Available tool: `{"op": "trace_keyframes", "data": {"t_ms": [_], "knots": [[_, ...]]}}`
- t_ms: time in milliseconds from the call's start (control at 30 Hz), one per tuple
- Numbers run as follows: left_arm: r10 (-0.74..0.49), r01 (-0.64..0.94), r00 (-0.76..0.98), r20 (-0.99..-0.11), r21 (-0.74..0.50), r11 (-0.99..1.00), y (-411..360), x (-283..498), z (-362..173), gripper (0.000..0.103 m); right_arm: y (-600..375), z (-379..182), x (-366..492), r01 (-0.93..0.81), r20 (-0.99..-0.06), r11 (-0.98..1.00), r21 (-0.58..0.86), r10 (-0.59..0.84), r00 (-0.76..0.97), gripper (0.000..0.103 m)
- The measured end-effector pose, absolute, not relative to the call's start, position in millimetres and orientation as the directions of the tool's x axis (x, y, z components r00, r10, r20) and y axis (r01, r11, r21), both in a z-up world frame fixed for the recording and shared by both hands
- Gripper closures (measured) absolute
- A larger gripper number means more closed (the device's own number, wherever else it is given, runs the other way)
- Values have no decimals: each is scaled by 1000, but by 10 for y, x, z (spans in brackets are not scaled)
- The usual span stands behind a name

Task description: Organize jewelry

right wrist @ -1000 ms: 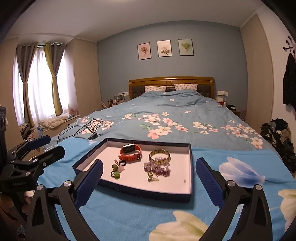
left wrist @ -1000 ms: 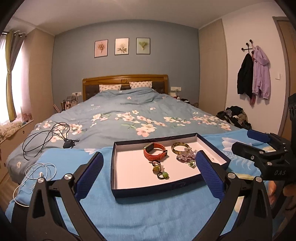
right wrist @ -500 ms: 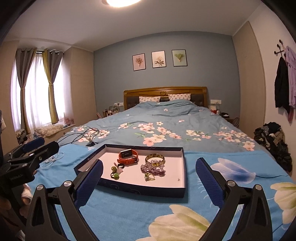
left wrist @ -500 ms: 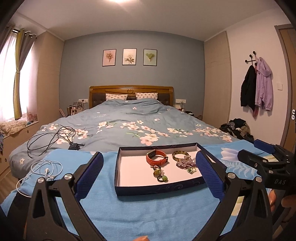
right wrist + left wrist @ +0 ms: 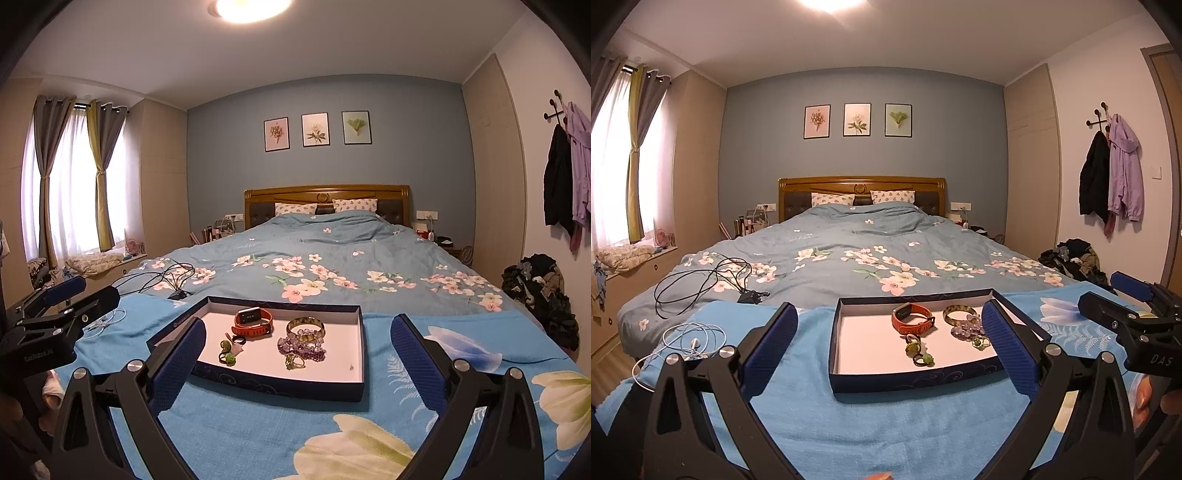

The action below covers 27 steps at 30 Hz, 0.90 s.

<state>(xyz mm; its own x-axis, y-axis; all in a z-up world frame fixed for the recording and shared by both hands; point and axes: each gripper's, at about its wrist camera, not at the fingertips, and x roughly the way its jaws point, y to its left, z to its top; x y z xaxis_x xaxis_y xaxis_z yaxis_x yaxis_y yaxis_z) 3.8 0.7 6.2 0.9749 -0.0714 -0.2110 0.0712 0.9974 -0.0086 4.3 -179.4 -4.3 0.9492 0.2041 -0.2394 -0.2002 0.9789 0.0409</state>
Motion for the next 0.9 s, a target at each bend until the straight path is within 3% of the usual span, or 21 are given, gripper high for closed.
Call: {"op": "trace_keyframes", "data": {"t_ms": [900], "knots": [[-35,36,982,-183,2,999,28,-49,81,5,-1828,-42,33,-187,-242,981,54,195,951,6]]}}
